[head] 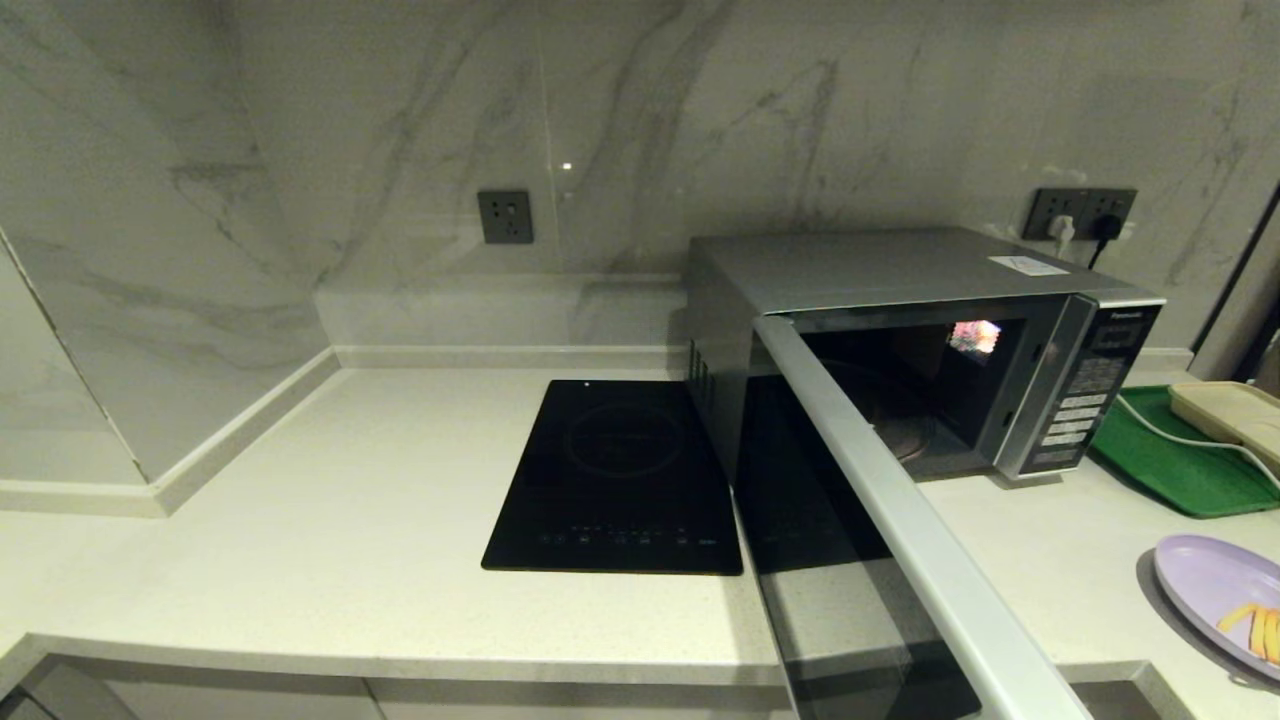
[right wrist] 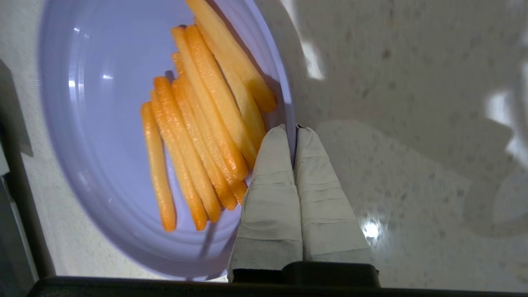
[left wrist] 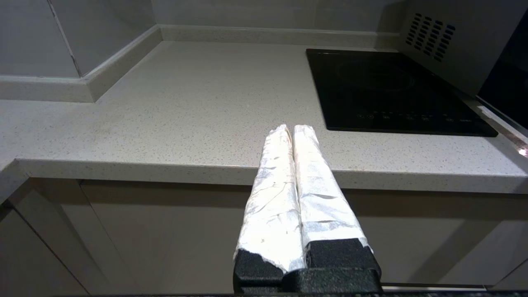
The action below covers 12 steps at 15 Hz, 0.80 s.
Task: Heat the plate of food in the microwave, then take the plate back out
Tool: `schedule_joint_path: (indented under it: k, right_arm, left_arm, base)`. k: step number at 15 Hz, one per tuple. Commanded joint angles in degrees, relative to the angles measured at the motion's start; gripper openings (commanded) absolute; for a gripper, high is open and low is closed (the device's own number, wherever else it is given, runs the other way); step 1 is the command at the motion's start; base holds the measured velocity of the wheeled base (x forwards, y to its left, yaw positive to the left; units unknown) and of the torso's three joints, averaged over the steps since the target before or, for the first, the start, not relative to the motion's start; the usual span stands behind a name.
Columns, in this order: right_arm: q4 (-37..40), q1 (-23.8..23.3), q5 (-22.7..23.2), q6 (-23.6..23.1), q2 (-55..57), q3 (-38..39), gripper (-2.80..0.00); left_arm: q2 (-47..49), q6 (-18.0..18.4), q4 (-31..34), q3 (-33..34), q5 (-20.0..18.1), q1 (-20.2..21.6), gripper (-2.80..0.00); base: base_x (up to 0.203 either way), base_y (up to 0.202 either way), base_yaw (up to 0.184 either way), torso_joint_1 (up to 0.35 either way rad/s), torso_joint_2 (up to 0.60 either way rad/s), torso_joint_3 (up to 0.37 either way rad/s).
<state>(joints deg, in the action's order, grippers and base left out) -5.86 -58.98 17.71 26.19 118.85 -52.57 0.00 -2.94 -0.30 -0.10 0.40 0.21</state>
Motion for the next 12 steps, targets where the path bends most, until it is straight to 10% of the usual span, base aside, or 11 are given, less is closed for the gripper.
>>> schedule_joint_path:
  k: [1,11,12]
  right_arm:
    - [-2.05,0.0,0.04,-0.54,0.16,0.41,-2.8]
    - [-2.31,0.0,-0.66,-2.02,1.33,0.53,-2.8]
    - [-2.31,0.0,-0.62,-2.02,1.56,0.58,0.0]
  left_arm:
    - [-0.09,-0.05,-0.05,0.01,0.04,0.06,-2.8]
    - [-0.06,-0.05,-0.05,0.01,0.04,0.04,-2.8]
    - [-0.03,-0.05,-0.05,0.01,0.04,0.02,-2.8]
  base:
    - [0.0,0.0,0.0,0.0,0.0,0.0]
    - [0.0,0.0,0.0,0.0,0.0,0.0]
    - [0.0,0.0,0.0,0.0,0.0,0.0]
